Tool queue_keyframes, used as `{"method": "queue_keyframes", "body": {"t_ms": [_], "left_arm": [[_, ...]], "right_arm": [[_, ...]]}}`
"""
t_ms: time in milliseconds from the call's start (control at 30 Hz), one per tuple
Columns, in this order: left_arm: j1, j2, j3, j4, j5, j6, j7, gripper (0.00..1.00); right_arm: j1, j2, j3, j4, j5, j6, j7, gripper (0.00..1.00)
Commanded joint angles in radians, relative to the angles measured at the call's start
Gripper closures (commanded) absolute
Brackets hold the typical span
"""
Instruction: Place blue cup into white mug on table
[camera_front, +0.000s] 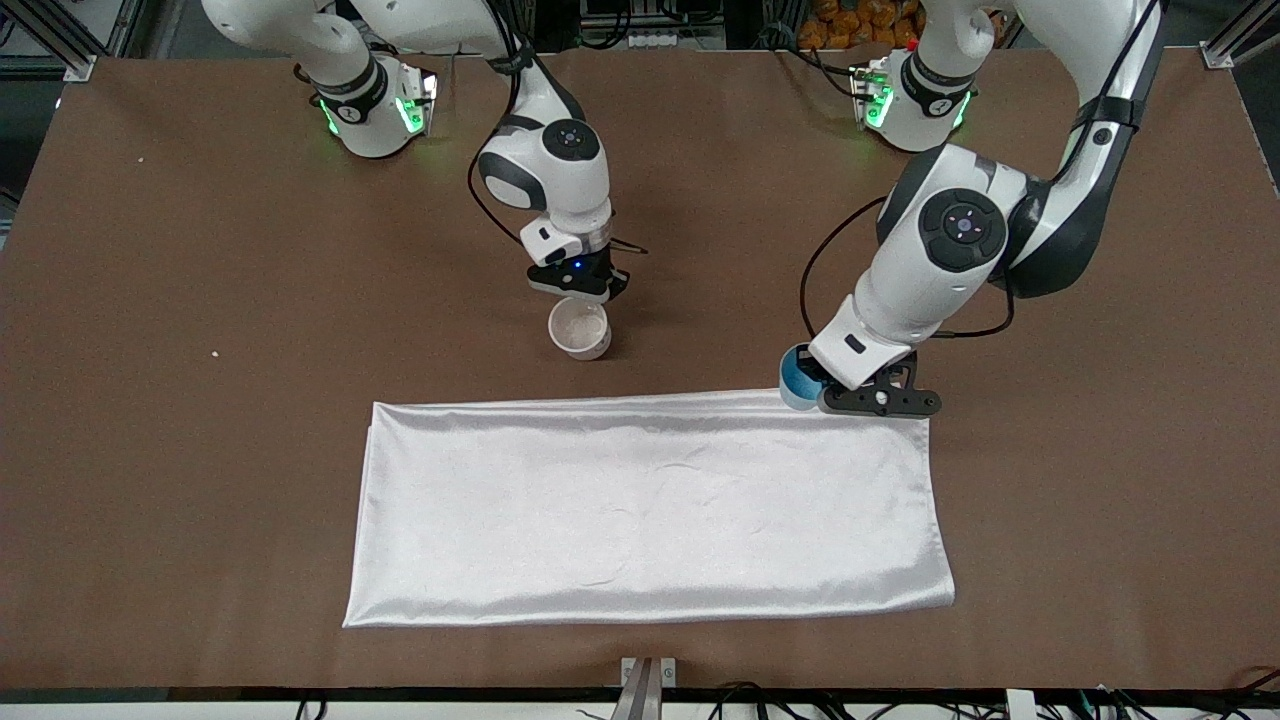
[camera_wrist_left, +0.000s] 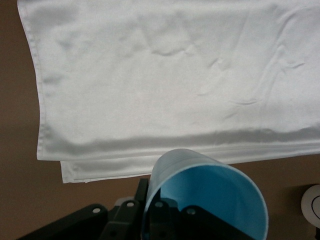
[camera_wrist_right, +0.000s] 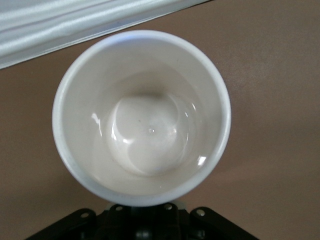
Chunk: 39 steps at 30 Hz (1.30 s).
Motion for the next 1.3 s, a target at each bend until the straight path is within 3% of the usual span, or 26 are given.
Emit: {"method": "queue_keyframes", "body": {"t_ms": [0, 667, 867, 1100, 1267], "left_arm": [[0.003, -0.036, 0.004, -0.016, 0.028, -0.043, -0.022, 1.00], [-0.038, -0.038, -0.005, -0.006, 0.025, -0.054, -0.087, 1.00], [-0.094, -0.038, -0.005, -0.003, 0.025, -0.054, -0.177, 1.00], [-0.156, -0.029, -0.005, 0.019, 0.023, -0.054, -0.274, 1.00], [-0.209, -0.020, -0.005, 0.025, 0.019, -0.053, -0.337, 1.00]], "right_arm": [[0.000, 0.009, -0.004, 0.025, -0.019, -0.017, 0.108, 0.00], [-0.006, -0.103, -0.001, 0.037, -0.016, -0.178, -0.071, 0.00], [-0.044, -0.128, -0.001, 0.071, 0.053, -0.260, -0.211, 0.00], [-0.162, -0.145, -0.007, 0.190, 0.185, -0.467, -0.539, 0.00], [-0.296, -0.135, -0.009, 0.253, 0.206, -0.546, -0.748, 0.00]]}}
